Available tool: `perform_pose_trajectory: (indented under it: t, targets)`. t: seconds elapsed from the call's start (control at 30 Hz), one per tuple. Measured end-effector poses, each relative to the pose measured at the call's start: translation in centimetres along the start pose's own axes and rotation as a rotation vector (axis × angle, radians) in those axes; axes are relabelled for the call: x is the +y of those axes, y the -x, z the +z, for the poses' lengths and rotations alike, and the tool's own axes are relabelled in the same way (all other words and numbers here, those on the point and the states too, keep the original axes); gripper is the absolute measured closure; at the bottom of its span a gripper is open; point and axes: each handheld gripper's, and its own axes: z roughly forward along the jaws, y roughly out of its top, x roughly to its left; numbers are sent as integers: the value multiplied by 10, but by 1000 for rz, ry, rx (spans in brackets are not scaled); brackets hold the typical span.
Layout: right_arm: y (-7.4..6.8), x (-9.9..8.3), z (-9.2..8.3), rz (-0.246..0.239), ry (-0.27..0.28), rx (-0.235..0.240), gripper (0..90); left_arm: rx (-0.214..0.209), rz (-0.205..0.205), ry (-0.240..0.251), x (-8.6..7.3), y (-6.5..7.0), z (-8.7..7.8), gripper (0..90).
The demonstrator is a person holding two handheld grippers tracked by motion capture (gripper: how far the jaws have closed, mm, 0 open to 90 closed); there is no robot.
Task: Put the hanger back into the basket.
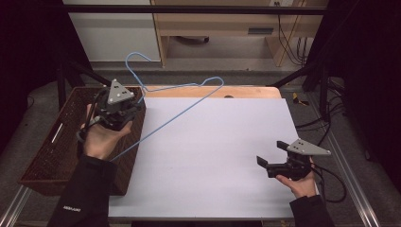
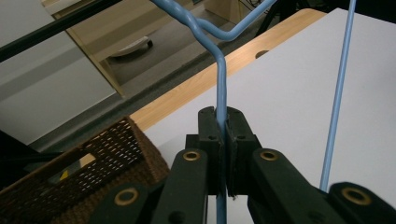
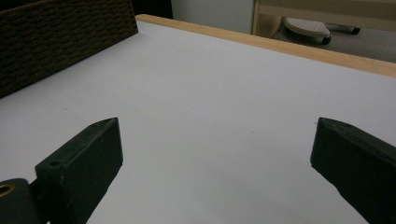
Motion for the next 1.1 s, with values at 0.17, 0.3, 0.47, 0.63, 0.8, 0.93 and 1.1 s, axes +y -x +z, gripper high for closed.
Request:
perform_pose_trajectory:
  t: [0.17, 0.3, 0.47, 0.63, 0.8, 0.93, 1.1]
  targets:
    - [-1, 0, 0, 7, 9, 3, 29, 23, -25, 0, -10, -16, -8, 869]
    - [-1, -1, 1, 1, -1, 5, 29, 28, -50, -5, -20, -29, -14, 870]
    - [-2, -1, 3, -6, -8, 4, 30, 51, -54, -10, -28, -46, -22, 869]
    - [-2, -1, 4, -9, -10, 5, 30, 58, -79, -41, -36, -63, -31, 869]
    - [-3, -1, 4, -8, -11, 7, 33, 57, -81, -96, -43, -76, -32, 869]
    - [-3, -1, 5, -10, -13, 12, 33, 65, -95, -116, -47, -85, -33, 869]
    - [-2, -1, 4, -10, -9, 11, 34, 124, -101, -133, -55, -97, -33, 869]
